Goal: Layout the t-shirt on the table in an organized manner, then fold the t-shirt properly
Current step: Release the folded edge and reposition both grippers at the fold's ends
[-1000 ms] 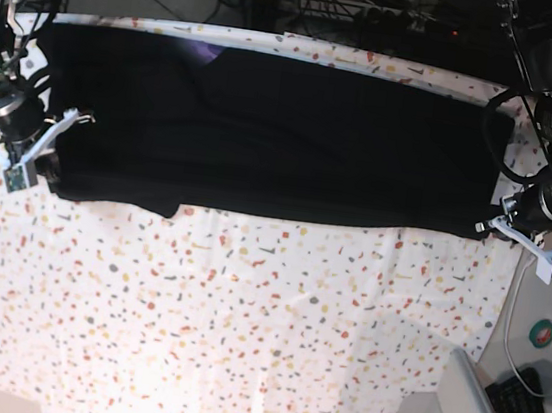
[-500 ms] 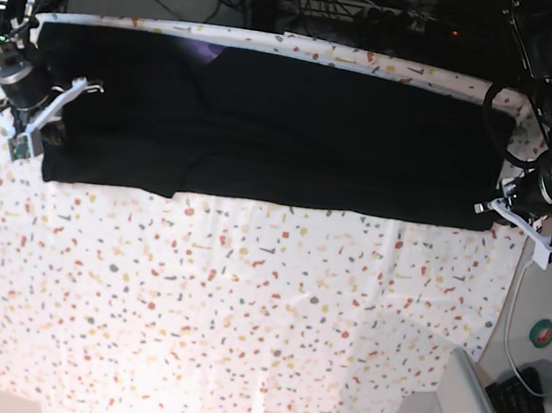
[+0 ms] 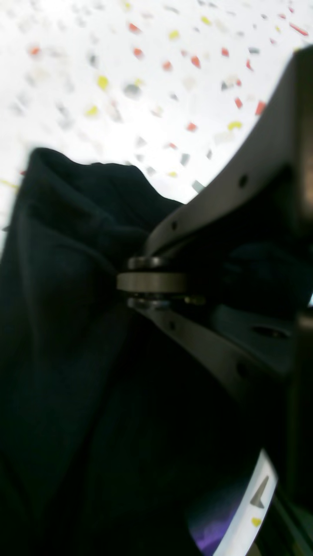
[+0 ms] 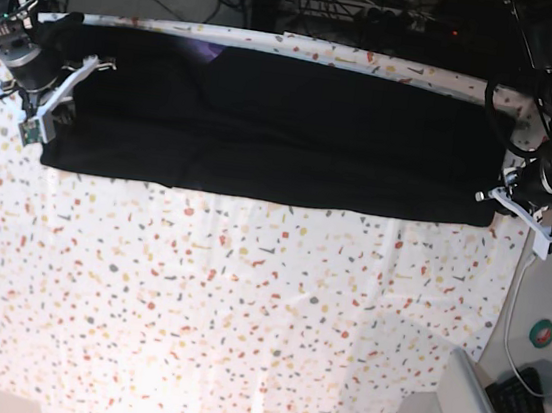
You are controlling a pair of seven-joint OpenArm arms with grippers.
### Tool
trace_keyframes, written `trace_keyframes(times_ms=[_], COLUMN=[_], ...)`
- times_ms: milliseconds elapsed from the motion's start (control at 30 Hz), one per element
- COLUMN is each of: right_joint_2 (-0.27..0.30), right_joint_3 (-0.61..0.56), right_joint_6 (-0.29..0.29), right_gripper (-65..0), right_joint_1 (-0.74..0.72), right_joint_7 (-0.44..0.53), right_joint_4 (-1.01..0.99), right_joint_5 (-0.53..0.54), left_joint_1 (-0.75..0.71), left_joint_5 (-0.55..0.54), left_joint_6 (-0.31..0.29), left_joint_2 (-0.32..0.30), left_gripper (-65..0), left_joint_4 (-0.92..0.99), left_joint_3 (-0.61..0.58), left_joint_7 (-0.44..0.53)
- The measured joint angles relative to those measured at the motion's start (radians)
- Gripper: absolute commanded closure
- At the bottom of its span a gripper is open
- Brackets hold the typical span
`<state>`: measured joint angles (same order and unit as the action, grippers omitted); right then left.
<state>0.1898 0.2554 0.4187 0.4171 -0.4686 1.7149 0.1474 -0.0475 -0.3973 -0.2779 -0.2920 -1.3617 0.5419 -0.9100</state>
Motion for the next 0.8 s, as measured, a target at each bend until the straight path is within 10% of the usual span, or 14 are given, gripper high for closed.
trace_keyframes(times_ms=[800], right_joint_2=[-0.03], right_joint_3=[0.002], right_joint_6=[0.0], right_gripper=[0.0], right_joint_1=[-0.019], right_joint_7=[-0.065], right_joint_4=[-0.079], right_joint_5=[0.001], left_joint_1=[-0.039], left_joint_5=[0.005], left_joint_6=[0.0], left_joint_2=[-0.013], left_gripper=[0.0], left_joint_4=[0.001], left_joint_3=[-0.072], left_joint_7=[0.0])
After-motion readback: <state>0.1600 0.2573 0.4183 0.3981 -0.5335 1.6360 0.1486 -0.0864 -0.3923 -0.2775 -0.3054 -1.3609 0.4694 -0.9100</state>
